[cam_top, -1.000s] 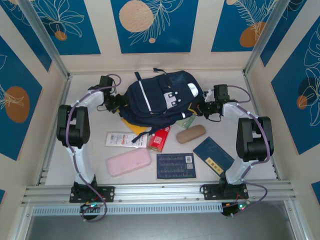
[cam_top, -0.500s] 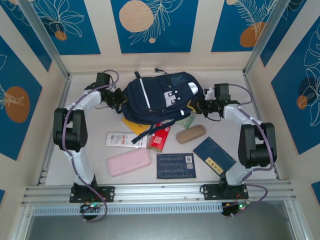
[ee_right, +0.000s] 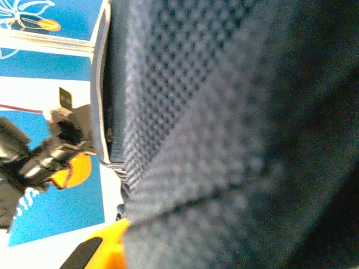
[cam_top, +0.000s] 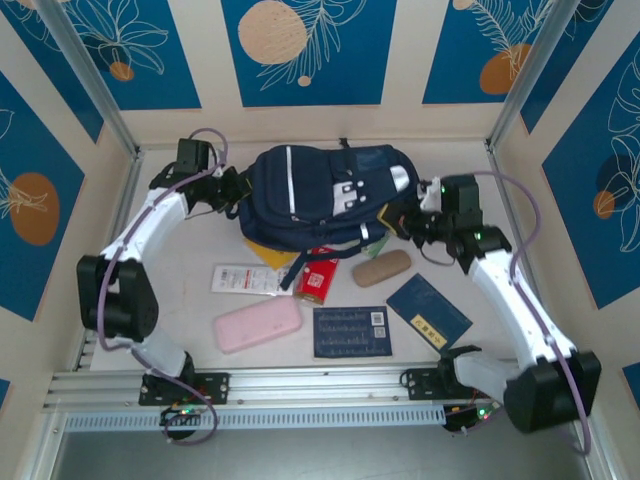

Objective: Pack the student bag
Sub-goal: Move the student bag to the top-center of the table.

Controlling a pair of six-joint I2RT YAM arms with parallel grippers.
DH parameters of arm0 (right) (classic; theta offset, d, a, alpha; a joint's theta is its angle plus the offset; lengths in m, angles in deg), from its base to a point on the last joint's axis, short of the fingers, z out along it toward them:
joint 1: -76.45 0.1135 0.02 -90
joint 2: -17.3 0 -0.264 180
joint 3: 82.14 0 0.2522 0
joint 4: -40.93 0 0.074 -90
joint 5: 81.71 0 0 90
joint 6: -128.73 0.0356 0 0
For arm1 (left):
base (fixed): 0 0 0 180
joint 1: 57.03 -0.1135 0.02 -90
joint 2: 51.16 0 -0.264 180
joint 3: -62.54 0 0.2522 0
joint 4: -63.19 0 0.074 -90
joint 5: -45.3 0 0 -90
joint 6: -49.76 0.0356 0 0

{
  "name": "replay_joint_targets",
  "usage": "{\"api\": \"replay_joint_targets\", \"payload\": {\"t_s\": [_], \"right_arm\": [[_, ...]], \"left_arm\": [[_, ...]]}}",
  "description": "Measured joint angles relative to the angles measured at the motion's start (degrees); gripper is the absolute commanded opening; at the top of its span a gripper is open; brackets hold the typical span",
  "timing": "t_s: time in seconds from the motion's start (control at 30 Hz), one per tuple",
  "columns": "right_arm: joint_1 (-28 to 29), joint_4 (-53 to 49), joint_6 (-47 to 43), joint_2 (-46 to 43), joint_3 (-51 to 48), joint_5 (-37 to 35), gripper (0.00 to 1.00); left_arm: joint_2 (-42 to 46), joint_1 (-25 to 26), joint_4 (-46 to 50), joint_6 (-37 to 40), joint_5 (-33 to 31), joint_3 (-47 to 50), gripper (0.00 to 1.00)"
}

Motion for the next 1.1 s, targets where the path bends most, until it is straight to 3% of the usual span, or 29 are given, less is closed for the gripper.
{"api": "replay_joint_targets", "payload": {"t_s": [0.07, 0.13, 0.23, 0.37, 0.47, 0.53, 0.57, 0.63, 0.87, 1.0, 1.1], "right_arm": [[1.03, -0.35, 1.2, -4.2, -6.01, -1.84, 0.05], [1.53, 0.09, 3.28, -7.23, -13.73, -2.73, 0.07], [1.81, 1.03, 5.84, -8.28, -23.17, -4.33, 0.08], [1.7, 1.57, 7.06, -8.26, -26.93, -6.6, 0.13], [1.81, 2.43, 6.8, -8.28, -26.82, -7.52, 0.33], [1.95, 1.31, 5.81, -8.28, -26.71, -9.11, 0.59], [2.08, 0.33, 5.27, -8.28, -26.47, -10.12, 0.67], [2.36, -3.02, 3.89, -8.26, -25.07, -13.03, 0.72], [6.8, -15.47, -0.15, -6.16, -16.52, -26.71, 0.74], [12.17, -20.37, -4.24, -4.02, -9.92, -34.49, 0.68], [13.94, -19.39, -9.35, -3.52, -6.4, -34.82, 0.62]], "left_arm": [[2.91, 1.11, 0.79, 0.26, -1.11, 2.89, 0.39], [5.07, 2.16, 1.05, -0.17, -1.86, 6.36, 0.46], [6.88, 3.08, 2.27, -0.35, -2.45, 11.06, 0.48], [9.66, 3.43, 4.13, 0.04, -3.78, 15.47, 0.49], [12.07, 3.65, 4.76, 0.31, -4.52, 15.91, 0.49], [13.46, 4.0, 4.74, 0.55, -5.01, 15.91, 0.5], [13.88, 4.2, 4.79, 0.66, -5.27, 15.91, 0.5], [14.34, 4.66, 4.96, 1.05, -6.08, 15.91, 0.5], [14.19, 5.7, 5.79, 2.56, -7.69, 15.67, 0.51], [12.41, 9.51, 6.27, 4.07, -8.22, 13.05, 0.51], [9.9, 12.79, 6.21, 5.09, -8.22, 10.45, 0.52]]}}
